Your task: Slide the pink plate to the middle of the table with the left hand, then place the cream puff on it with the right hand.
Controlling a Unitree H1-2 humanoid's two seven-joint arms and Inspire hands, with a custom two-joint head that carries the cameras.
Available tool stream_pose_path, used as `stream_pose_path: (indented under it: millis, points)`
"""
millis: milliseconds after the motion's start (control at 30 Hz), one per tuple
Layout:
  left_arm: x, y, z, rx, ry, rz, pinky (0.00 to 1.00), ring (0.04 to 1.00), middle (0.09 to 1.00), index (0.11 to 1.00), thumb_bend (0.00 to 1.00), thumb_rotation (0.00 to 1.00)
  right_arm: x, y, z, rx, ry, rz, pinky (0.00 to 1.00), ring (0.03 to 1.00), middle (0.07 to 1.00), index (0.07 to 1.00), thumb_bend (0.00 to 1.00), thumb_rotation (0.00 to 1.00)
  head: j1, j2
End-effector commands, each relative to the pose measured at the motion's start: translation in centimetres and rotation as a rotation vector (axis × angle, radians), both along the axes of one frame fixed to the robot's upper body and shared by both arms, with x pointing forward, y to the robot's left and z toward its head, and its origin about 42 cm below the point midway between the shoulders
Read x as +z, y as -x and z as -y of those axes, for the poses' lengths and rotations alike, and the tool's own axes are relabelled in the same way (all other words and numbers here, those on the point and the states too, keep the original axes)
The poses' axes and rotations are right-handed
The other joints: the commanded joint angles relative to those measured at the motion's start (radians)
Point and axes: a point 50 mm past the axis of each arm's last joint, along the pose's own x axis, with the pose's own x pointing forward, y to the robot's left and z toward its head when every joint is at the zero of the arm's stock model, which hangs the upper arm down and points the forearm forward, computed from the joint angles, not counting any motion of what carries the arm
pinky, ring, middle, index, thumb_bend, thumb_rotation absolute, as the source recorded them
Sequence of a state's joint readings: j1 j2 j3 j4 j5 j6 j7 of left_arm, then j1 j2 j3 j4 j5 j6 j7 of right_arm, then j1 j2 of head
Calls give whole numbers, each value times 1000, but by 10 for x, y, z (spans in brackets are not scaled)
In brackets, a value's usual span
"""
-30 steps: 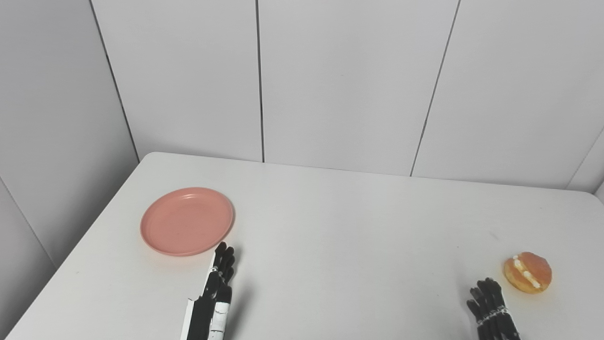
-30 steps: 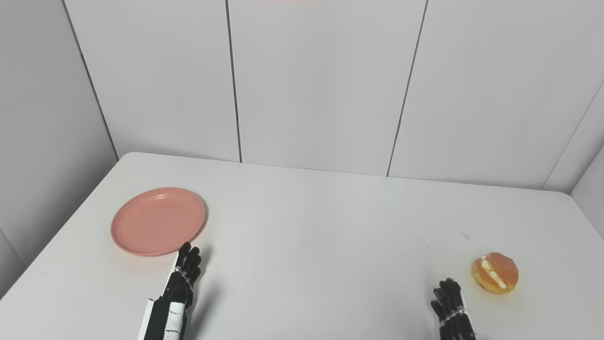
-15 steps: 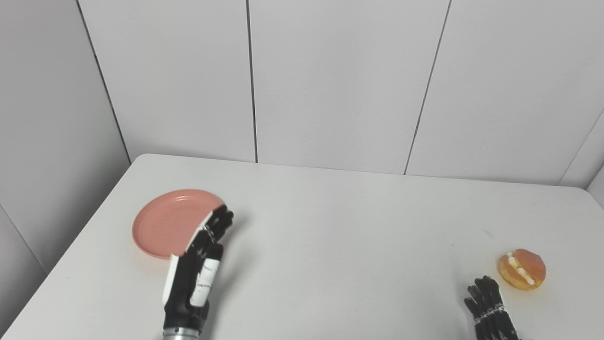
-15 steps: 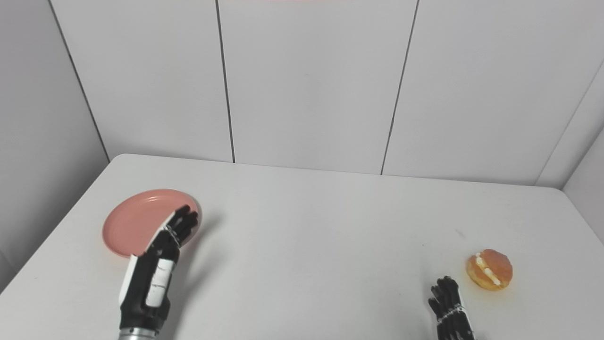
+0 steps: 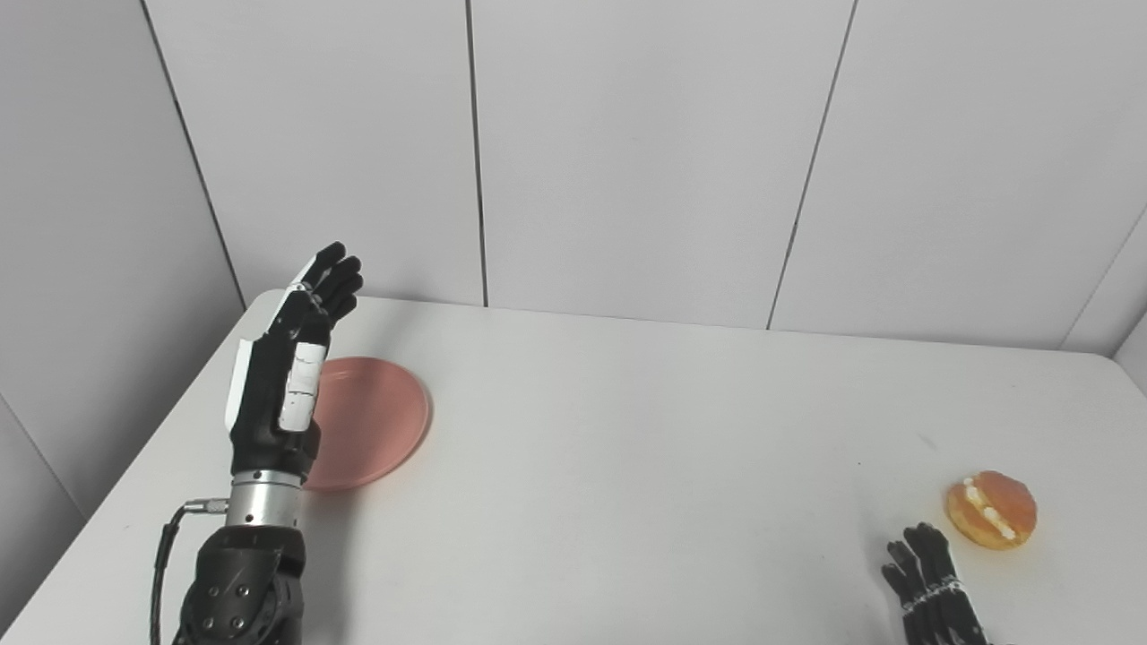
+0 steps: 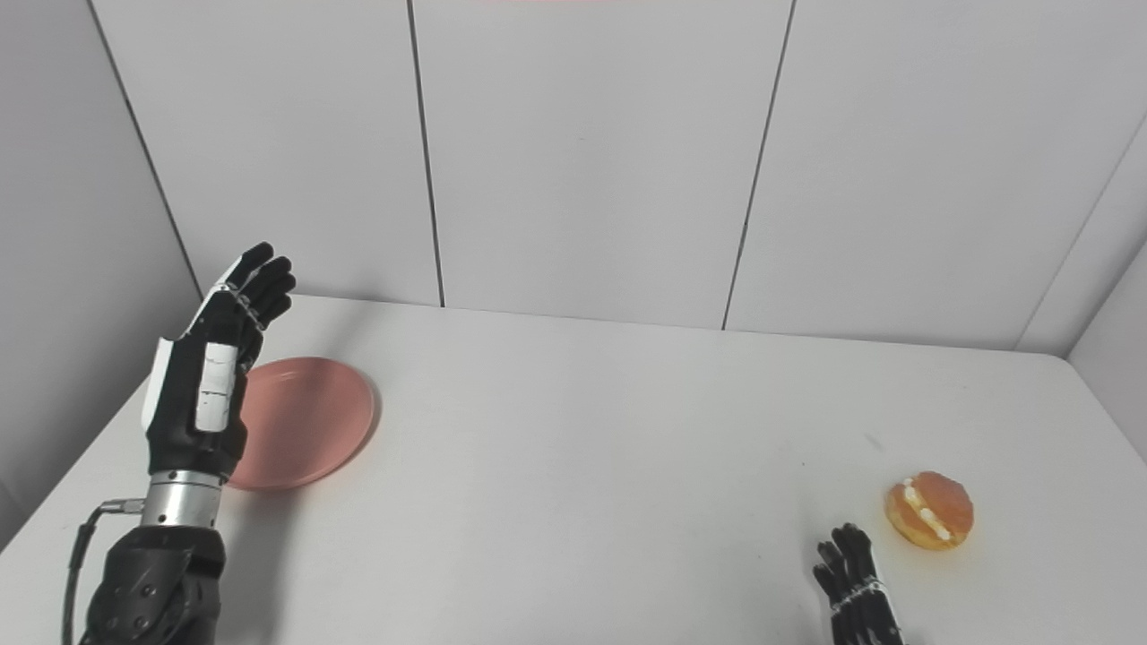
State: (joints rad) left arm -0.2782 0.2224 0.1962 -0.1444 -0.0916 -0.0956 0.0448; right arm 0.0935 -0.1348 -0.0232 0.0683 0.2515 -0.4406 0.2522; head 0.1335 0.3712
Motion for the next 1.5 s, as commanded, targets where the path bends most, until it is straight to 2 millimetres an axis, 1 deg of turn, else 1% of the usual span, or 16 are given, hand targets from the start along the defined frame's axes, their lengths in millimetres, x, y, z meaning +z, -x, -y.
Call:
stream_pose_path:
  millis: [0, 100, 200, 233, 333, 400, 500, 567, 733, 833, 933, 1000, 1200, 1333, 1400, 1467]
  points:
    - [30, -15, -18, -2, -66, 95, 932, 889, 876, 856, 964, 909, -50, 3, 7, -39, 6, -260, 989, 983, 996, 983, 930, 980, 0, 1]
    - [34, -28, -39, 24, -103, 82, 947, 918, 884, 871, 945, 919, -50, 3, 6, -38, 5, -261, 987, 983, 998, 984, 930, 984, 0, 1]
    - [31, -39, -59, 69, -125, 64, 919, 925, 879, 881, 957, 909, -50, 3, 6, -36, 7, -261, 982, 981, 997, 983, 923, 985, -2, 3]
    - [30, -41, -63, 79, -132, 59, 912, 925, 879, 883, 959, 919, -50, 3, 6, -35, 8, -261, 977, 978, 994, 981, 923, 986, -2, 3]
    - [23, -49, -82, 127, -149, 17, 901, 919, 885, 885, 961, 933, -50, 3, 5, -36, 12, -268, 968, 970, 989, 978, 924, 992, -3, 3]
    - [20, -53, -90, 137, -153, 10, 913, 912, 884, 882, 962, 925, -49, 3, 6, -35, 11, -268, 967, 968, 989, 978, 919, 992, -2, 5]
    - [7, -59, -105, 156, -133, -6, 932, 902, 879, 873, 947, 925, -49, 3, 7, -33, 12, -267, 967, 971, 993, 984, 917, 994, 1, 5]
    - [-1, -62, -112, 172, -95, -21, 934, 895, 871, 874, 923, 934, -50, 3, 7, -34, 11, -269, 965, 970, 994, 986, 920, 994, 3, 5]
    - [-14, -65, -123, 199, -36, -49, 943, 901, 883, 877, 931, 934, -50, 3, 9, -34, 11, -274, 956, 961, 991, 983, 933, 987, 3, 7]
    - [-21, -66, -132, 215, -14, -63, 949, 916, 898, 880, 928, 924, -51, 4, 10, -33, 10, -276, 950, 957, 990, 983, 914, 985, 4, 7]
    - [-28, -65, -137, 220, 8, -78, 927, 901, 881, 883, 907, 916, -51, 4, 10, -32, 16, -278, 943, 955, 990, 984, 906, 990, 3, 9]
    - [-32, -65, -138, 212, 20, -95, 961, 908, 880, 881, 907, 911, -51, 4, 10, -32, 16, -279, 937, 952, 987, 982, 912, 986, 3, 10]
    - [-46, -64, -147, 222, 40, -145, 954, 911, 882, 884, 954, 909, -51, 5, 10, -33, 19, -278, 923, 945, 985, 980, 912, 983, 1, 14]
    - [-62, -66, -162, 211, 62, -190, 942, 900, 873, 870, 989, 869, -51, 5, 10, -34, 11, -282, 925, 943, 985, 980, 914, 977, -3, 17]
    - [-69, -67, -167, 203, 77, -214, 902, 882, 856, 854, 999, 845, -50, 5, 9, -33, 11, -282, 921, 940, 984, 979, 913, 976, -4, 18]
    - [-75, -68, -170, 196, 89, -244, 894, 873, 844, 844, 1000, 835, -50, 5, 9, -32, 15, -283, 920, 940, 984, 980, 912, 977, -6, 18]
